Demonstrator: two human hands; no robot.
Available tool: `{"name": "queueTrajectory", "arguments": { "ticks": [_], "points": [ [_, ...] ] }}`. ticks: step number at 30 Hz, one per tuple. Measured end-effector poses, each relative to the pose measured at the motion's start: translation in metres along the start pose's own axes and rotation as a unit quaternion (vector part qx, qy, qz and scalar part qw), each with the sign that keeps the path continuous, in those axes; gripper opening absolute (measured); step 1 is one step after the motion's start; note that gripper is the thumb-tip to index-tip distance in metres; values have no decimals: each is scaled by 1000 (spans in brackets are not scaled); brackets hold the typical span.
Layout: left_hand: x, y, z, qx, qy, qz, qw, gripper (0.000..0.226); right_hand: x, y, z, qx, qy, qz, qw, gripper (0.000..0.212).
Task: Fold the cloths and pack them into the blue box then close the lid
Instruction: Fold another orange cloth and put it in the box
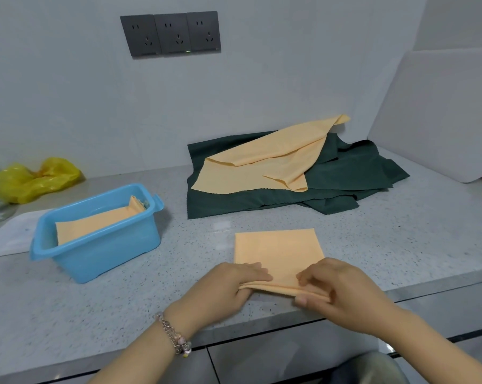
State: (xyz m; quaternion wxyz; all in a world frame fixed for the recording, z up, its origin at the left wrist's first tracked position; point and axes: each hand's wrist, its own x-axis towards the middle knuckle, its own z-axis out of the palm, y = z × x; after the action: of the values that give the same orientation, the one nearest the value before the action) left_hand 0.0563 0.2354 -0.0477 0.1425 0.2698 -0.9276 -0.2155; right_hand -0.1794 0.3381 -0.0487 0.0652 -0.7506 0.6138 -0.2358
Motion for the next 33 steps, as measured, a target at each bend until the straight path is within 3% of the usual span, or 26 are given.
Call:
{"name": "queueTrajectory", "arguments": {
  "ticks": [2,7,10,13,21,27,33],
  "points": [
    [-2,-2,-1,-4,29,-8,1000,39,0,4,-3,-19,-16,11,1000,48],
    [-1,-2,-2,-87,98,-64,989,29,6,10,-8,68,41,95,992,8],
    [5,-2,-2,-144,153,-106,972,8,19,12,-10,125,64,140,980,17],
    [15,-2,-2,-161,218,-154,950,11,34,13,-7,140,76,180,971,20],
    [48,-9,4,37,249,-247,936,13,71,13,12,-76,57,252,963,30],
    [64,-14,4,154,203,-283,925,22,86,10,22,-243,30,264,933,32],
    [63,-29,12,143,193,-267,933,22,84,17,35,-239,83,271,929,32]
  ]
}}
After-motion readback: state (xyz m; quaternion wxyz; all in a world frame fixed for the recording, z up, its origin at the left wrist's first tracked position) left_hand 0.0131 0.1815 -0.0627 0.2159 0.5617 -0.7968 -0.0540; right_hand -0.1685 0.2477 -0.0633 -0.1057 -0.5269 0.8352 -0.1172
